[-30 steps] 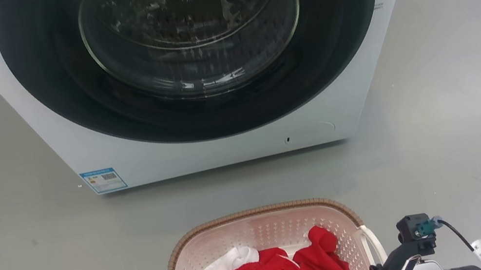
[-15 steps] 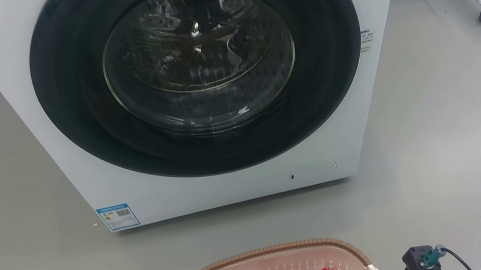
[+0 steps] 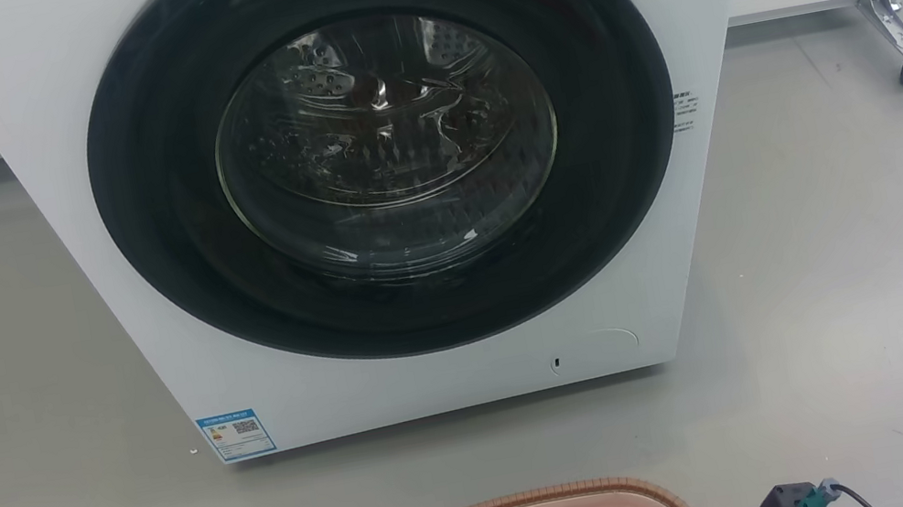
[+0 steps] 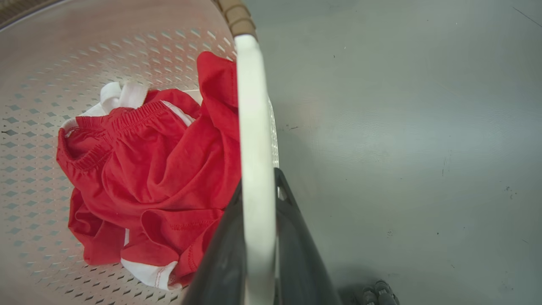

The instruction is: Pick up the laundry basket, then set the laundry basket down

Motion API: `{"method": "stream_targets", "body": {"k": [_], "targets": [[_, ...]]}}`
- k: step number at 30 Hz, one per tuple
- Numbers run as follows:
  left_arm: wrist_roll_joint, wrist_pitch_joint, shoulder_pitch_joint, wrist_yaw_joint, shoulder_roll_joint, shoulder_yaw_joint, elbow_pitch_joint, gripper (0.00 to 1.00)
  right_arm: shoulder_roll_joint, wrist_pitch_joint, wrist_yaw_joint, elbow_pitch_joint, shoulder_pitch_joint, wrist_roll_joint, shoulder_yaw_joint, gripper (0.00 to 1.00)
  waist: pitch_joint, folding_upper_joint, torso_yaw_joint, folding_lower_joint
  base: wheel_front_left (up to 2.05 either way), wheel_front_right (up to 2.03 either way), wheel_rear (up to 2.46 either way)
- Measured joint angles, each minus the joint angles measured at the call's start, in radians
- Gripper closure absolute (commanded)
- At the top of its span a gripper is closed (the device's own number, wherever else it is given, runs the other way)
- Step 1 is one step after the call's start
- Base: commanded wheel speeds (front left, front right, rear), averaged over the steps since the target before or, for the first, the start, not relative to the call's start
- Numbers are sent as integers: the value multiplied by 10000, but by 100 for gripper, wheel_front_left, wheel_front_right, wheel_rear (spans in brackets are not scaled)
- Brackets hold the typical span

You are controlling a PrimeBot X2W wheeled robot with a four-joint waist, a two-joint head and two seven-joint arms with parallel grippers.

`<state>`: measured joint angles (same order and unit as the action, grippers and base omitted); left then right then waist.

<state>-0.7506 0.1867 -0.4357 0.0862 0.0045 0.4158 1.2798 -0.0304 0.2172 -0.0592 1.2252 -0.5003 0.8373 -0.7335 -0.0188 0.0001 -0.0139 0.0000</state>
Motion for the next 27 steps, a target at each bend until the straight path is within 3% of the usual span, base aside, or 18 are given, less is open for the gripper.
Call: {"method": "stream_targets", "body": {"k": [27], "targets": [[-616, 142, 284, -343, 42, 535, -345, 100, -4, 102, 2, 109, 139, 270, -115, 100, 46, 0, 39, 0, 0, 0, 0]]}}
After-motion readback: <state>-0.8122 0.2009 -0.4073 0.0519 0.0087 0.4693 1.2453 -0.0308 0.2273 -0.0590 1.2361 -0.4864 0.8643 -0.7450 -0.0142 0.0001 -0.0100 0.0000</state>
